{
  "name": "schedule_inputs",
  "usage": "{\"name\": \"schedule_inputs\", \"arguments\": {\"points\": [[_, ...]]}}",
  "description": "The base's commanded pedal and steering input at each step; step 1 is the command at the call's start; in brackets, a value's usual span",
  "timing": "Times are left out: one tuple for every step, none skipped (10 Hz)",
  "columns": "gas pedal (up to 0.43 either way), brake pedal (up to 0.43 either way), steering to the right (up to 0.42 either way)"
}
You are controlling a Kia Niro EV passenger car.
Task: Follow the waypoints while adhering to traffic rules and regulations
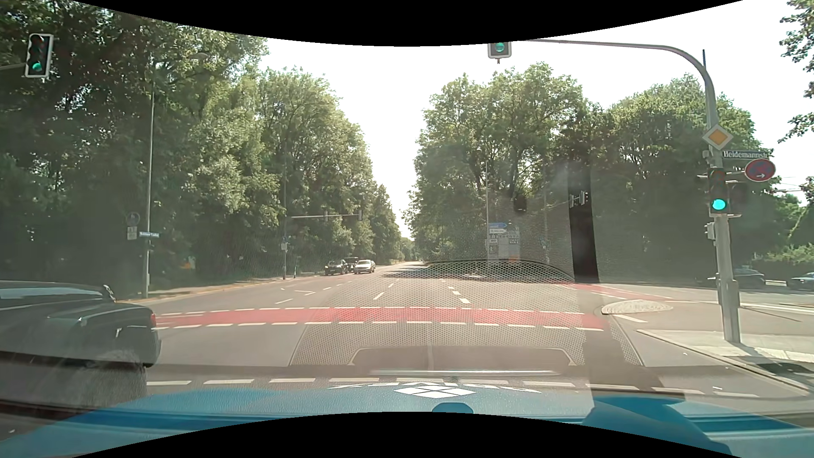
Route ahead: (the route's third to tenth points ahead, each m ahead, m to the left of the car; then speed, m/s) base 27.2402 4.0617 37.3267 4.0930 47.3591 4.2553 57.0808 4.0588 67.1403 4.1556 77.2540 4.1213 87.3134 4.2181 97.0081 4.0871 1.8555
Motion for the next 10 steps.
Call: {"name": "schedule_inputs", "arguments": {"points": [[0.531,0.000,-0.005],[0.551,0.000,-0.005],[0.591,0.000,-0.005],[0.610,0.000,-0.005],[0.610,0.000,-0.005],[0.610,0.000,-0.005],[0.610,0.000,-0.005],[0.610,0.000,-0.004],[0.610,0.000,-0.004],[0.610,0.000,-0.004]]}}
